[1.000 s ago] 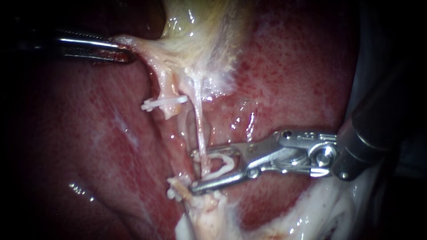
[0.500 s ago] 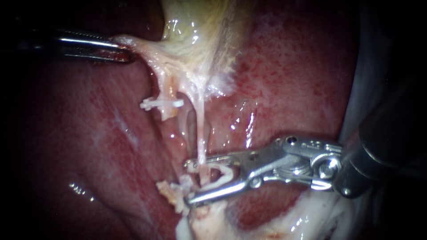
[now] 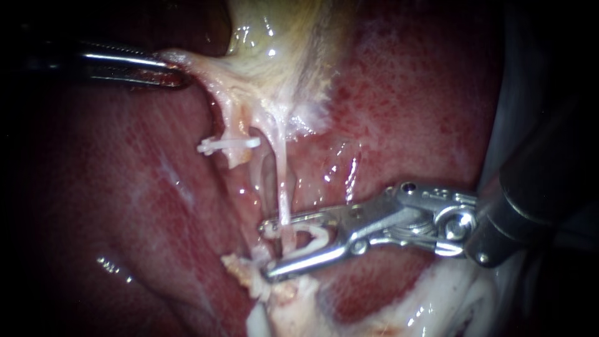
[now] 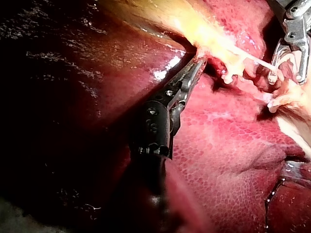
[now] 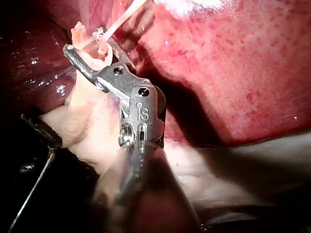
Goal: Clipping first clip right tube
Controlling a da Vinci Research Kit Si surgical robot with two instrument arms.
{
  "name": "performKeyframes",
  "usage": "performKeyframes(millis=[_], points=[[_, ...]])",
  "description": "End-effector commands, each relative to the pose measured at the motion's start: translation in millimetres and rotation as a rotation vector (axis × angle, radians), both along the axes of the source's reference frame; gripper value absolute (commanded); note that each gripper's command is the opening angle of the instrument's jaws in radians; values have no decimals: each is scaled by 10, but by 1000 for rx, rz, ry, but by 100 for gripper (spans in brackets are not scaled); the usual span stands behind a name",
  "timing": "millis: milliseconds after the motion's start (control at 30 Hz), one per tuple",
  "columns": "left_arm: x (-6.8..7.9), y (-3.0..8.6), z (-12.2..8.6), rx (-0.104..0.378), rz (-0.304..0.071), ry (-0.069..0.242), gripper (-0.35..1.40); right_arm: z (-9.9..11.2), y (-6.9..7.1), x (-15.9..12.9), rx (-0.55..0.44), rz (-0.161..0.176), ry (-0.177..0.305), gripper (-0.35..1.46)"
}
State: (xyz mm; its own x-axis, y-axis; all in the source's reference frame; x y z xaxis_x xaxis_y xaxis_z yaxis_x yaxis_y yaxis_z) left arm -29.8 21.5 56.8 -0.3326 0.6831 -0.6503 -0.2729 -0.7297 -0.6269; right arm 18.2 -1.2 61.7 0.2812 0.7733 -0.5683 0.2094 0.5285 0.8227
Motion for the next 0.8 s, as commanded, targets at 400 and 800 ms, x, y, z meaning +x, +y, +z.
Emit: performKeyframes(millis=[400, 800], points=[[0, 0, 0, 0, 0, 0, -35, 2, 1, -4, 1, -3, 5, -27], [0, 0, 1, 0, -1, 0, -35, 9, -2, -5, 76, -35, -10, -35]])
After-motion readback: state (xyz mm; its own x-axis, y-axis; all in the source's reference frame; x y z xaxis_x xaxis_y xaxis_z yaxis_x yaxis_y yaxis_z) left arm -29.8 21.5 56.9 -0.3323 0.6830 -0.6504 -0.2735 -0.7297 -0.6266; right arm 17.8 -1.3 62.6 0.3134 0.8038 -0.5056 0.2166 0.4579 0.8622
